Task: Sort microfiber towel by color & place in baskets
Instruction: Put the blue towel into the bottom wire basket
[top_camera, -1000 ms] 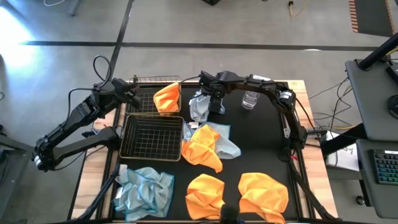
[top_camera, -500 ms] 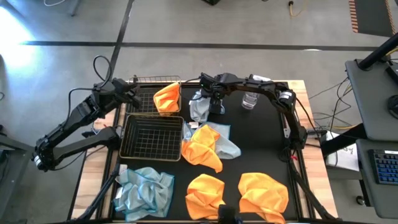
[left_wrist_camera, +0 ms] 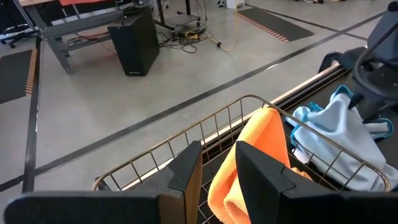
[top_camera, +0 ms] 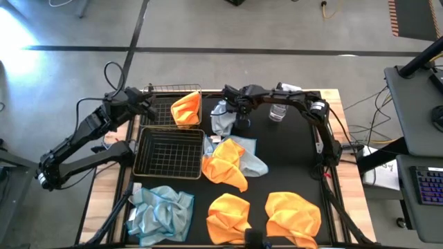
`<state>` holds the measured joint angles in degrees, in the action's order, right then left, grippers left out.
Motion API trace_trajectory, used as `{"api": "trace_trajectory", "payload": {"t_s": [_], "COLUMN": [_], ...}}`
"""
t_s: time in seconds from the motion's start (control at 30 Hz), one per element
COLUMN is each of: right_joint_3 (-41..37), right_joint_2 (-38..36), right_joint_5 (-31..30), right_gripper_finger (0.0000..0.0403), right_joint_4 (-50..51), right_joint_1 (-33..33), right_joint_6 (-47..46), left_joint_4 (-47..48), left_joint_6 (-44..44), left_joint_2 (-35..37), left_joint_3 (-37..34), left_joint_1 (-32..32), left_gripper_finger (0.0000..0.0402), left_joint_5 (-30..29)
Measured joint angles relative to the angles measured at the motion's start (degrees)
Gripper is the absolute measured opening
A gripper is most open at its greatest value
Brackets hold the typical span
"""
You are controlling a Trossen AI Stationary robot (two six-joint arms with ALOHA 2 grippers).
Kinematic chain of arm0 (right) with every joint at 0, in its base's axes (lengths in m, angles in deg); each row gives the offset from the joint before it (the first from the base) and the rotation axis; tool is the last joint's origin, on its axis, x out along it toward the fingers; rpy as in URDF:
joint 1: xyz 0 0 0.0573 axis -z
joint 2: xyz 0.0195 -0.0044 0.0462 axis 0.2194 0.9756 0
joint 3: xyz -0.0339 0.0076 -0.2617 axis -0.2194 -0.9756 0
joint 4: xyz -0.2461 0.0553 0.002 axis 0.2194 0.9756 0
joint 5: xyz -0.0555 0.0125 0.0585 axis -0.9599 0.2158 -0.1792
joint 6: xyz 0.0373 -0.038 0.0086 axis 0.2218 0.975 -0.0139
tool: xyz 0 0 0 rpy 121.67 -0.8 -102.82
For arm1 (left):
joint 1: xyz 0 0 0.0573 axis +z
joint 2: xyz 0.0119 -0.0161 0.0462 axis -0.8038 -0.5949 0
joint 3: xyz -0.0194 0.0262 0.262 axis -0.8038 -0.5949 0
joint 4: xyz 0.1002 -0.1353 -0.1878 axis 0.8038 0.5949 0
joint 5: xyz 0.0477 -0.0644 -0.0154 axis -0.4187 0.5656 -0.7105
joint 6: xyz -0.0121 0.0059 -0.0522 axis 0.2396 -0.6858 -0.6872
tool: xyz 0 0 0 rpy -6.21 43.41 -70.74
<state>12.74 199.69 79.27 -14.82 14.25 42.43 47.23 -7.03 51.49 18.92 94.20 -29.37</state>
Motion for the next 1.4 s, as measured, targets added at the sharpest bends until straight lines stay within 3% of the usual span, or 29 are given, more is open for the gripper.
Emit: {"api": "trace_trajectory", "payload": {"t_s": [0.3, 0.57, 0.93, 1.4], "right_joint_3": [-3.88, -4.45, -5.48, -8.37], "right_joint_2": [0.04, 0.04, 0.04, -0.15], "right_joint_5": [0.63, 10.14, 10.56, 10.78], "right_gripper_finger": [0.0164, 0.0164, 0.0160, 0.0064], "right_joint_4": [-3.07, -3.31, -3.74, -6.08], "right_joint_1": [0.00, -0.09, -0.15, -0.17], "right_joint_6": [-0.03, -0.10, -2.00, -3.69], "left_joint_4": [0.00, 0.03, 0.04, 0.04], "left_joint_6": [-0.39, -0.41, -0.40, -0.42], "left_joint_2": [0.00, 0.00, 0.00, 0.00], "left_joint_3": [0.00, 0.00, -0.02, -0.02], "left_joint_1": [0.00, 0.00, 0.00, 0.02], "left_gripper_finger": [0.0084, 0.0084, 0.0084, 0.0084], "left_joint_5": [0.00, 0.00, 0.00, 0.00]}}
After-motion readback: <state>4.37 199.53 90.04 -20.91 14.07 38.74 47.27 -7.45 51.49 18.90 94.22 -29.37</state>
